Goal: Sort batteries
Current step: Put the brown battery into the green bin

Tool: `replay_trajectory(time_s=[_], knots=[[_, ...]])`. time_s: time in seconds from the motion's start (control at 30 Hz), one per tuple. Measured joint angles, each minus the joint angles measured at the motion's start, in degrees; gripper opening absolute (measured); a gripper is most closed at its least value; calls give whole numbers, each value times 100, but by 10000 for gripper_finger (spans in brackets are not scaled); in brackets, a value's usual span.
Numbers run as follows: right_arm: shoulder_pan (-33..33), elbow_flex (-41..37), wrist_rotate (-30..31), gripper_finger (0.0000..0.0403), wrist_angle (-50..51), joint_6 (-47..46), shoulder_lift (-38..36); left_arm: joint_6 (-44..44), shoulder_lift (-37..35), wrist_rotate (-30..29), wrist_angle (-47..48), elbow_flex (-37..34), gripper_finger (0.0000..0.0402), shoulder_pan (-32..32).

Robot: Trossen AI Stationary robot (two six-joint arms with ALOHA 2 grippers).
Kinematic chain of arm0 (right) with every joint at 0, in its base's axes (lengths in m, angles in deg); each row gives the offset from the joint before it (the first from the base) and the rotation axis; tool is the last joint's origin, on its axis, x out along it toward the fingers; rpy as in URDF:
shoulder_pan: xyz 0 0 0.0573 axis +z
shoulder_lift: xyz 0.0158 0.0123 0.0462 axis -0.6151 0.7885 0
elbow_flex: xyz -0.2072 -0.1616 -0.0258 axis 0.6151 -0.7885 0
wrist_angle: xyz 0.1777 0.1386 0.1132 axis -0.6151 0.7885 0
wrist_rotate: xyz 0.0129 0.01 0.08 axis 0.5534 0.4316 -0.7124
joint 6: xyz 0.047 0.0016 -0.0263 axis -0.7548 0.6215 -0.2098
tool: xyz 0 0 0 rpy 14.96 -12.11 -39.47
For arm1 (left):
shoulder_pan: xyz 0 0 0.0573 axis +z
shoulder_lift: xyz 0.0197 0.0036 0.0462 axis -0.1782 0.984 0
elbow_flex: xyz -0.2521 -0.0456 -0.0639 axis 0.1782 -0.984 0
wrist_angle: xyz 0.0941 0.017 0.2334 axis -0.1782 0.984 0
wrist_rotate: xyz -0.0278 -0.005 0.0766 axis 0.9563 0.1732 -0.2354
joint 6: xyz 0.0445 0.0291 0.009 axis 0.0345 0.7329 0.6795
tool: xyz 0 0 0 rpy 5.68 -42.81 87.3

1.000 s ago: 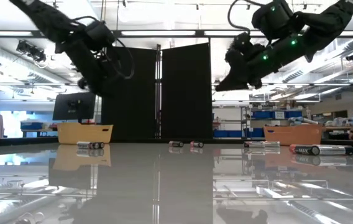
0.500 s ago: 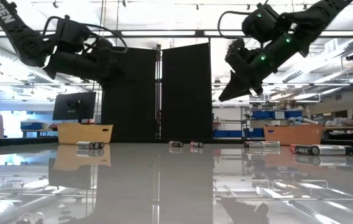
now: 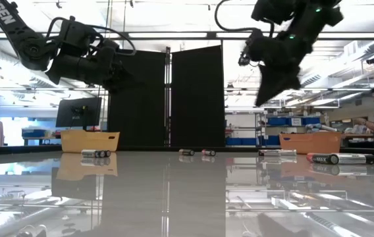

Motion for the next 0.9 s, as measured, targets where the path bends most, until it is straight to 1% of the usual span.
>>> replay_trajectory(time_s=[0.13,0.27,0.4,0.5,0.63,0.77,0.9], knots=[[414,0,-355,40,776,-1313,0,-2,0,0,7,0,10,-119],[855,0,-381,57,1410,-2255,0,29,0,0,48,0,10,-209],[1139,-2,-390,87,1595,-3020,124,54,0,0,61,0,10,-237],[1242,-2,-411,110,1635,-3272,362,81,0,0,61,0,10,-239],[1228,-2,-553,133,1739,-3340,781,97,0,0,61,0,10,-239],[1091,-4,-819,143,1805,-3299,1126,192,0,0,61,0,10,-239],[981,-4,-1026,145,1818,-3183,1311,197,0,-2,61,0,10,-237]])
